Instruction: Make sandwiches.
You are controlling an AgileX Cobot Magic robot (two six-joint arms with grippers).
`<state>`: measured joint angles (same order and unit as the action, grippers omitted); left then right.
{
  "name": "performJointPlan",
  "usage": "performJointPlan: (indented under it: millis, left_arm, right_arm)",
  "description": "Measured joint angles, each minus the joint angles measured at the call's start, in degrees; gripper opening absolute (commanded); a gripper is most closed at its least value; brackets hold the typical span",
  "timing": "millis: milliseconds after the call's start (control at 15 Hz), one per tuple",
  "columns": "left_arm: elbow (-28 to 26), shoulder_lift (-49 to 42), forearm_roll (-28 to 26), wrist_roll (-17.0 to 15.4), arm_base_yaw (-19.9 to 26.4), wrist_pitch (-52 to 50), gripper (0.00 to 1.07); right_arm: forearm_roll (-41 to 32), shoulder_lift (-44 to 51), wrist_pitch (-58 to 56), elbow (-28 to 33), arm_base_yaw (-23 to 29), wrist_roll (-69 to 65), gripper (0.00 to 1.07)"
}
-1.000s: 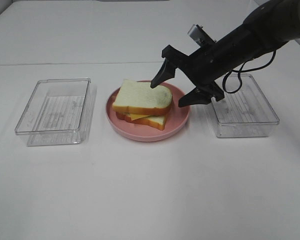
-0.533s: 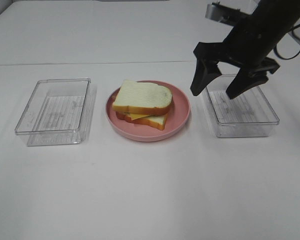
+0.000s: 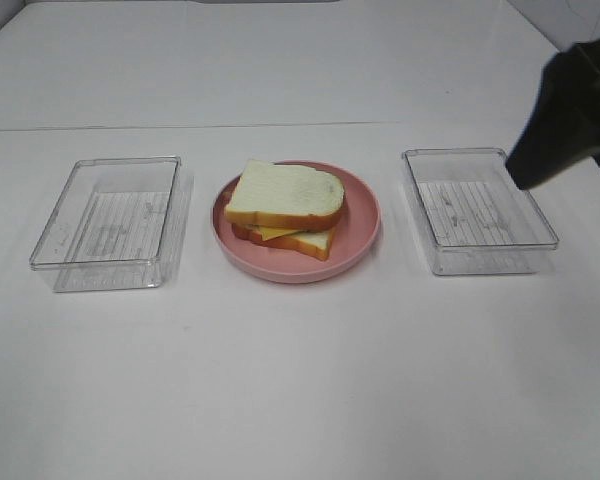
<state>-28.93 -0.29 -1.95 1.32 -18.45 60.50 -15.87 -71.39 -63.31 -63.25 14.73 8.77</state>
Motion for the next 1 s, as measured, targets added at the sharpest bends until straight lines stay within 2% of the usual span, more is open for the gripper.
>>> performJointPlan:
  millis: [267,467,600,667,733,1000]
  left_arm:
    - [0.0,0.0,0.0,0.0,0.0,0.0,0.72]
    - [0.0,0.0,0.0,0.0,0.0,0.0,0.72]
    - [0.0,0.0,0.0,0.0,0.0,0.0,0.72]
    - [0.0,0.0,0.0,0.0,0.0,0.0,0.72]
    - [0.0,0.0,0.0,0.0,0.0,0.0,0.72]
    - [0.0,0.0,0.0,0.0,0.0,0.0,0.72]
  right_arm:
    - [2.9,20.2,-1.5,16.9,0.0,0.0,0.78]
    - [4.5,33.3,-1.8,25.6,0.0,0.0,0.78]
    - [5.0,39.5,-1.8,28.4,0.0,0.0,0.78]
    - [6.7,47.0,-1.8,31.3,0.0,-0.2,0.78]
    - [7.5,50.2,-1.7,32.1,0.0,-1.2,0.78]
    - [11.5,56.8,-0.7,32.7,0.0,-5.6,0.78]
